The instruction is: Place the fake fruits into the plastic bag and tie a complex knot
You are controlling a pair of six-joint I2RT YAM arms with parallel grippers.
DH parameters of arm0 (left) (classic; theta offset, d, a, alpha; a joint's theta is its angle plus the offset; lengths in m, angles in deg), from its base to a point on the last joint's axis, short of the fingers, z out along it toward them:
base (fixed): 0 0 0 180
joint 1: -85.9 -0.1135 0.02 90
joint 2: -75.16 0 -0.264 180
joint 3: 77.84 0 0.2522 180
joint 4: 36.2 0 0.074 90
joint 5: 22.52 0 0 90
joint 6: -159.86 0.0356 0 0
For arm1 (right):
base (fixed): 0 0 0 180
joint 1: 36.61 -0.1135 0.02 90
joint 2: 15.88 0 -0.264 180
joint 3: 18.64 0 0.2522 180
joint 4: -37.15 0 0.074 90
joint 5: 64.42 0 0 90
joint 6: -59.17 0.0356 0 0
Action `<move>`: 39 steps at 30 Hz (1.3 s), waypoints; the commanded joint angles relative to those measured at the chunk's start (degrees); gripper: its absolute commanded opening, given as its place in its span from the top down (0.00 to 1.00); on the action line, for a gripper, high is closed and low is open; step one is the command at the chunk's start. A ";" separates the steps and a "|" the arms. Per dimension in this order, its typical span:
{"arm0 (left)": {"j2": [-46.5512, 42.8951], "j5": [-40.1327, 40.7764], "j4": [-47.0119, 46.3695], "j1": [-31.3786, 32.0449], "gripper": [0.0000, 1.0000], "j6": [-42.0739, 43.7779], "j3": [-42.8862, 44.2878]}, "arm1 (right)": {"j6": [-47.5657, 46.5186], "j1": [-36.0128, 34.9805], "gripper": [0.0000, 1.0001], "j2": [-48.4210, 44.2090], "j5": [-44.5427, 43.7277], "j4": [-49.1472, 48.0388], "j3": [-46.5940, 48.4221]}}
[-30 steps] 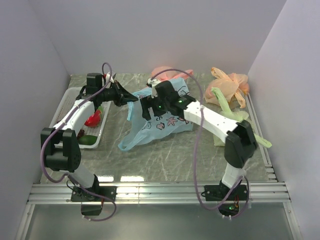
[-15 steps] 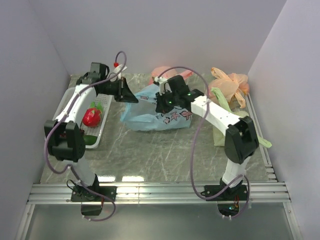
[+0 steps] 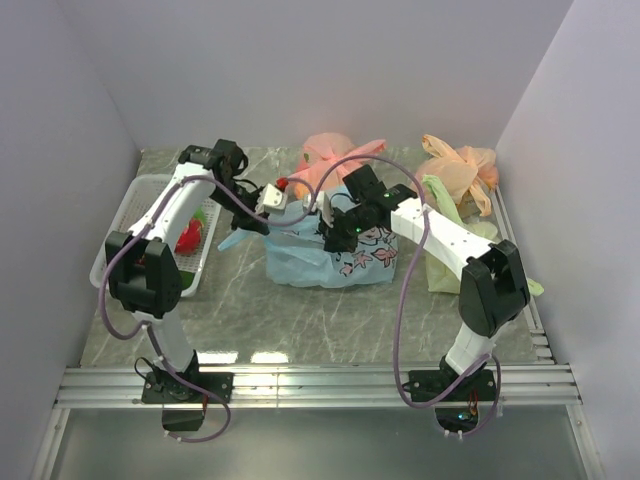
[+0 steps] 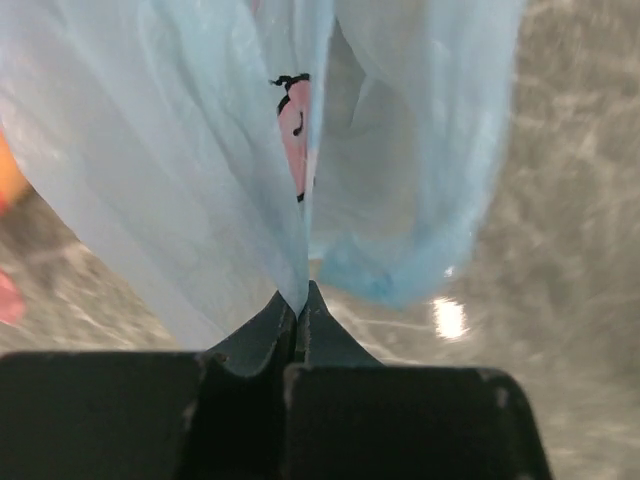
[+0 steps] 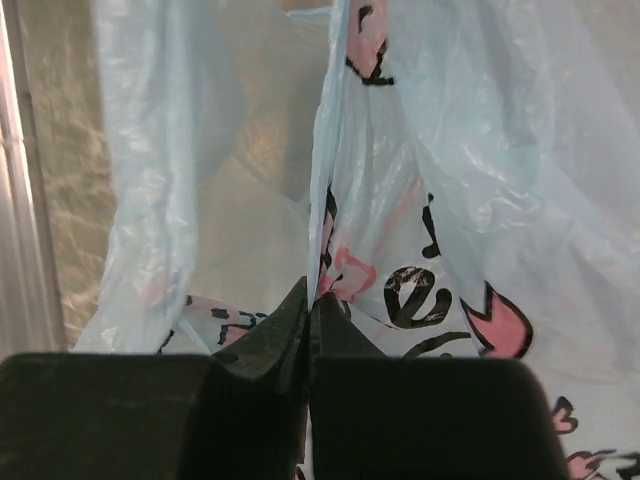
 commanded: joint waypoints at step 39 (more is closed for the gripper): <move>-9.86 -0.56 -26.50 12.06 0.25 -24.36 -11.73 | 39.13 9.55 1.00 7.63 9.45 -6.81 11.62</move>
